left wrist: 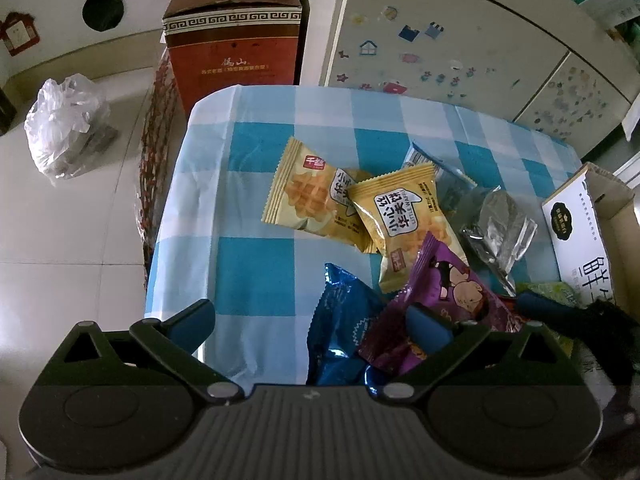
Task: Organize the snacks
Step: 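Lift the purple snack bag up from the pile with the right tool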
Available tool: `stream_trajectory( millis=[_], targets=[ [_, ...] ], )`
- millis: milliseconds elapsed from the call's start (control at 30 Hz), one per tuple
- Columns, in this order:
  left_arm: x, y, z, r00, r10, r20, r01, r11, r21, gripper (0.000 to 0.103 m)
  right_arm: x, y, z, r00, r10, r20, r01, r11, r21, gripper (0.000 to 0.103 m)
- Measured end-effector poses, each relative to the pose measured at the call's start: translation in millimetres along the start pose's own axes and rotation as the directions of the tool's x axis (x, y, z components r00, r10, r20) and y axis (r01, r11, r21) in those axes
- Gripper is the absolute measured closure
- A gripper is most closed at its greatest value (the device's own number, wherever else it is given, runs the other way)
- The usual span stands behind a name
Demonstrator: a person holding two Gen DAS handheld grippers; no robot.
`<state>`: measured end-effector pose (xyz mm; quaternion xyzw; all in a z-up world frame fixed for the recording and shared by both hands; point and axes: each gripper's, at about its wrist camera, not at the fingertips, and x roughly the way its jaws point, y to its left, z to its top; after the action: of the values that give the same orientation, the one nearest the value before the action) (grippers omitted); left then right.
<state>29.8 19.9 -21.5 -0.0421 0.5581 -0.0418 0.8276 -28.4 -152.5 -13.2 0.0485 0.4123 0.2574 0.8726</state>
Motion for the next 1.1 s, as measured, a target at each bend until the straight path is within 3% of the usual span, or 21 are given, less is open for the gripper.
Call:
stream_trajectory(
  millis=[167,400,567,667,767,867,1100],
  targets=[
    [1.4,-0.1,0.9,1.0,0.0,-0.007,-0.001,1.0,-0.004,0.0,8.0,13.5,-5.9,1.0,-0.004,-0.025,0.003,0.998,-0.064,0.009],
    [-2.4,9.0,4.9,0.997,-0.072,-0.011,0.071,0.994,-0.085,0.0,3.9,31.2,-10.0,0.996,0.013,-0.092,-0.027,0.987,-0.157,0.012],
    [-4.4,13.1,4.8,0.997,-0.07,-0.01,0.069,0.993,-0.096,0.0,13.8,23.1,-10.6,0.996,-0.039,-0.083,0.031,0.994,-0.101,0.012],
    [-4.6,16.2,5.1,0.996,-0.091,-0.017,0.088,0.989,-0.116,0.0,17.8,18.7,-12.4,0.995,-0.03,-0.091,0.026,0.998,-0.051,0.012],
    [-6.6,16.4,5.7,0.995,-0.097,-0.013,0.095,0.988,-0.121,0.0,17.2,20.6,-12.3,0.995,-0.015,-0.099,0.01,0.999,-0.052,0.028],
    [-9.3,15.5,6.5,0.995,-0.1,-0.006,0.098,0.988,-0.119,0.0,14.7,24.3,-11.6,0.995,-0.016,-0.1,0.008,0.997,-0.079,0.034],
    [-19.5,15.1,6.9,0.994,-0.1,0.037,0.103,0.99,-0.097,0.0,-5.8,17.1,-6.7,0.993,-0.08,-0.091,0.081,0.997,0.003,0.034]
  ],
)
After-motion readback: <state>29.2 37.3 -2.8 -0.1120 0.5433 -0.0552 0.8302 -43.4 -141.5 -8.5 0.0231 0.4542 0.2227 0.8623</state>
